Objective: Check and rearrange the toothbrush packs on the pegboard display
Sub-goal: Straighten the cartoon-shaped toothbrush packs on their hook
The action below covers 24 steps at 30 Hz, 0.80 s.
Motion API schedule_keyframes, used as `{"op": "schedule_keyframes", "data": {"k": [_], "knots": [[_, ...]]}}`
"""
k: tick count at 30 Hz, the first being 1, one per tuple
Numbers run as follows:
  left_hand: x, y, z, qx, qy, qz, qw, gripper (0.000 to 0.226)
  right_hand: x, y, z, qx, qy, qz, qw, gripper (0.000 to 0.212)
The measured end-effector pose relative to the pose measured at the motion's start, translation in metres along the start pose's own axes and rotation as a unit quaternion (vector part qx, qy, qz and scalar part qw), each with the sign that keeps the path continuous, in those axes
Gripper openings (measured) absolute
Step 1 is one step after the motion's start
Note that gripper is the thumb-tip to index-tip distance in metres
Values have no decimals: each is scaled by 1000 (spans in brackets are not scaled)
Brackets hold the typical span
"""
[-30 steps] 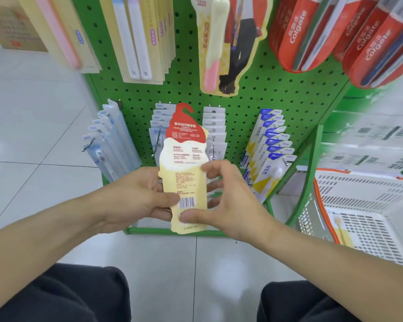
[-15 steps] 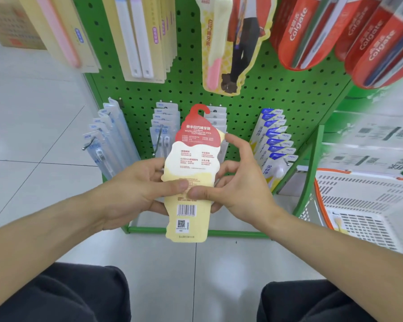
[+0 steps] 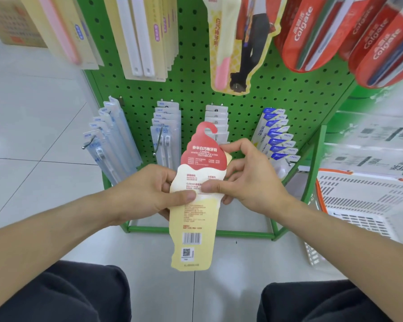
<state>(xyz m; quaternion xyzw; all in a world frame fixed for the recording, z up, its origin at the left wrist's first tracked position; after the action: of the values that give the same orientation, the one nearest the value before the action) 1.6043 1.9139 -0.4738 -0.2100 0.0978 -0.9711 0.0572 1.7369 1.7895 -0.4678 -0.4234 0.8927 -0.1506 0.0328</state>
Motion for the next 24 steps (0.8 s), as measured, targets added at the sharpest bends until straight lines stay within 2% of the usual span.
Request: {"op": "schedule_keyframes", "data": {"k": [3,7,10,14,16,21,24], "knots": [[-3,-1,0,-26,1,16,1000,22,-1,0,5,17,9,11,1000,68],[-5,4,-3,-59,-8,-19,998,25,-3,-3,5,68,11,26,997,57],[-7,4,-6,-96,-8,-28,995,20,-2,0,3,92,0,12,996,67],[-9,4,-6,-141,-5,-46,989,16,-4,-7,1,53,-6,56,997,83],[-9,6,-8,-176,-10,-69,982,16,-5,-11,-1,47,-7,61,997,76],[-11,6,-12,-205,-11,-85,975,19,-3,-11,-6,76,-15,45,996,24],[-13,3,-13,-240,-12,-75,968,20,-4,-12,-5,86,-27,45,995,31]]}}
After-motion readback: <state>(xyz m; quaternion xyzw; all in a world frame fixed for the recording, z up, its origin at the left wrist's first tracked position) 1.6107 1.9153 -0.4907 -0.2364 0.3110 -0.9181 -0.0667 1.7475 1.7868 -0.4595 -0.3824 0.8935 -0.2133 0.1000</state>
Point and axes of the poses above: each hand's wrist, its own x-axis away from the middle knuckle, its own y-axis out of the palm, z = x × y, the point moved 6 cm from there along -x, towards the middle knuckle, and after that the axes turned 1 degree about -x, right-handed, at the moved point
